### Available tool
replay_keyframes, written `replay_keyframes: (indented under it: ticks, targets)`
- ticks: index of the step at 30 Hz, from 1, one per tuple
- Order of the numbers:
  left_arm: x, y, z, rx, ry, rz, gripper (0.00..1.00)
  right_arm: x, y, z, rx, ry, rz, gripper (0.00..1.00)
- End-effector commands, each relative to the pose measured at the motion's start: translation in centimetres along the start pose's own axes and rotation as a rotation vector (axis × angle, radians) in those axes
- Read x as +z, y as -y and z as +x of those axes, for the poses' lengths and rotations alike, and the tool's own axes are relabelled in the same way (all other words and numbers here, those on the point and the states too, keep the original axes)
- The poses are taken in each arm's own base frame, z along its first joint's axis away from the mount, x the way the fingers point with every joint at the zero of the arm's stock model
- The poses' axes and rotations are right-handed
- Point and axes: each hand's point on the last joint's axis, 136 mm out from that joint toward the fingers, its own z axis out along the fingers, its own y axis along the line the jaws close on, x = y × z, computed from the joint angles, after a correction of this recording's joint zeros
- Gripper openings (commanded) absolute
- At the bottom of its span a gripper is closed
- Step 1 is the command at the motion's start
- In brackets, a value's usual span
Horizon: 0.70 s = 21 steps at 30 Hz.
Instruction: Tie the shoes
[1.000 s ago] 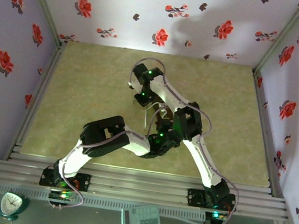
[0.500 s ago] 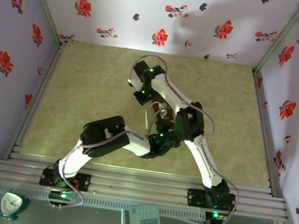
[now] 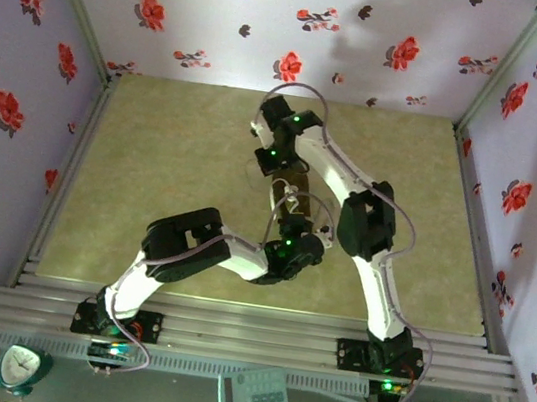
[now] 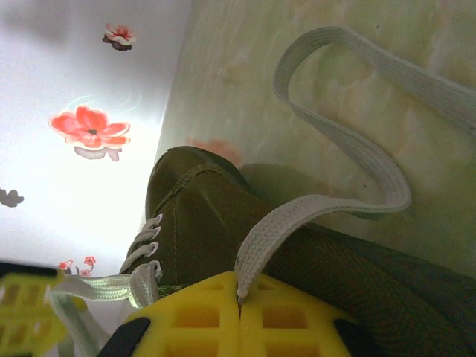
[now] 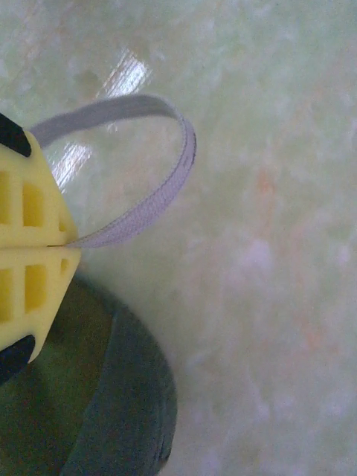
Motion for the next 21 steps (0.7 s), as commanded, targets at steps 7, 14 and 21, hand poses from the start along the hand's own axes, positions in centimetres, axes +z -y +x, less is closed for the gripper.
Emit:
replay_keyframes:
  ticks: [7, 14, 21]
  targets:
    - [-3.7, 2.6, 1.7, 0.079, -0.007, 0.235, 0.00, -6.5, 4.8, -2.4, 0.337, 0.243, -0.082, 0.00]
    - [-4.9, 1.6, 0.6, -0.025, 0.014, 0.320, 0.00, -8.2, 6.9, -1.1, 0.444, 0.302, -0.091, 0.00]
    - [-6.0, -0.9, -0.8, -0.299, 0.034, 0.520, 0.00, -8.1, 9.4, 1.8, 0.511, 0.291, -0.047, 0.00]
